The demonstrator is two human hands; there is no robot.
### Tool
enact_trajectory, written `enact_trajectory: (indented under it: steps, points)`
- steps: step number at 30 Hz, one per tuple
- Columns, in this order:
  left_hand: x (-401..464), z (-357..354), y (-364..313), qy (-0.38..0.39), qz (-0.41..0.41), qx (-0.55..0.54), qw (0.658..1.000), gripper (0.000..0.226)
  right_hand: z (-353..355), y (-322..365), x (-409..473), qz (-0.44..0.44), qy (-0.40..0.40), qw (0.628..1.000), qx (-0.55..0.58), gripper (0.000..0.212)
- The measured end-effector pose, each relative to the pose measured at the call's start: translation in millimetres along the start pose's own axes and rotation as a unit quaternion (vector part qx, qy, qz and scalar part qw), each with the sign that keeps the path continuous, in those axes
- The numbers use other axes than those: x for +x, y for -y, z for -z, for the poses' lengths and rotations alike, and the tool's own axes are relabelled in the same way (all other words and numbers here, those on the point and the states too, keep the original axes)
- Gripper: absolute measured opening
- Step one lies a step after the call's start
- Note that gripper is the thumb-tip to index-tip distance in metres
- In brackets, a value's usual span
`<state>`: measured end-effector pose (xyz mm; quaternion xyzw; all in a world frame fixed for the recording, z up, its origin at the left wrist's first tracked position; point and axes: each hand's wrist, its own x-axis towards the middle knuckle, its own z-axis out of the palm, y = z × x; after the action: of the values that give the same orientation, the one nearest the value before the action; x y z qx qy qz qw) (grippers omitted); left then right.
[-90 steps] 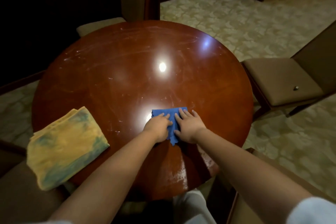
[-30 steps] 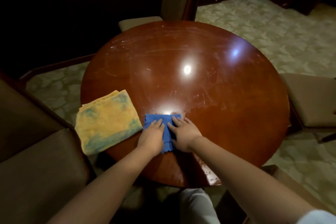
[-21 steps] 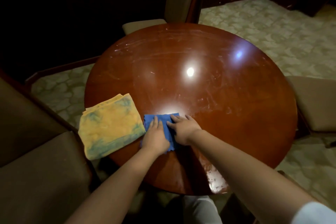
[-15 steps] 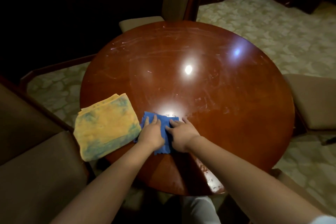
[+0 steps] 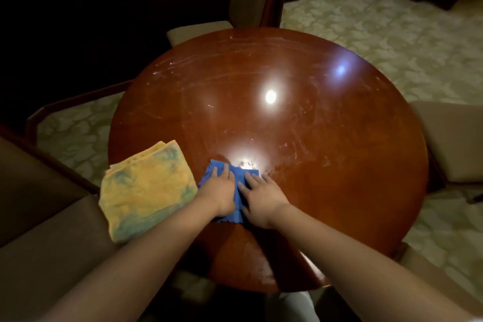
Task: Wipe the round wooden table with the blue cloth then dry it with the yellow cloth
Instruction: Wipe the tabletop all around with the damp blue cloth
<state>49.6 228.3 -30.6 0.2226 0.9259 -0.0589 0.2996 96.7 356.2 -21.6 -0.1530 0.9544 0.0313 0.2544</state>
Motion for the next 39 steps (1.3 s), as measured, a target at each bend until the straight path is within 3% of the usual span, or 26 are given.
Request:
enact_trajectory:
  steps: [10,14,19,24,28,33,39]
  points:
    - [18,24,2,0.012,-0.008,-0.021,1.000,0.078,3,-28,22,-0.035,0.010,0.999,0.009,0.061]
    - [-6,13,-1,0.027,-0.037,0.035,0.998,0.080,-5,-25,-5,-0.015,0.000,0.998,0.066,0.061]
    - [-55,-19,-11,0.020,-0.086,0.092,0.992,0.077,-28,-7,-52,0.005,-0.011,0.999,0.046,0.061]
    - [-20,2,-5,0.019,-0.084,0.066,0.994,0.079,-14,-23,-24,-0.030,-0.002,0.999,-0.018,0.061]
    - [-7,10,-10,0.033,-0.084,0.052,0.995,0.078,1,-25,-15,-0.060,0.032,0.997,0.026,0.058]
    - [-16,-6,-21,0.035,-0.108,0.031,0.993,0.078,-15,-25,-35,-0.069,0.010,0.997,0.042,0.059]
    - [26,23,-31,0.023,-0.065,0.020,0.997,0.080,8,-61,13,-0.097,0.018,0.994,0.041,0.060]
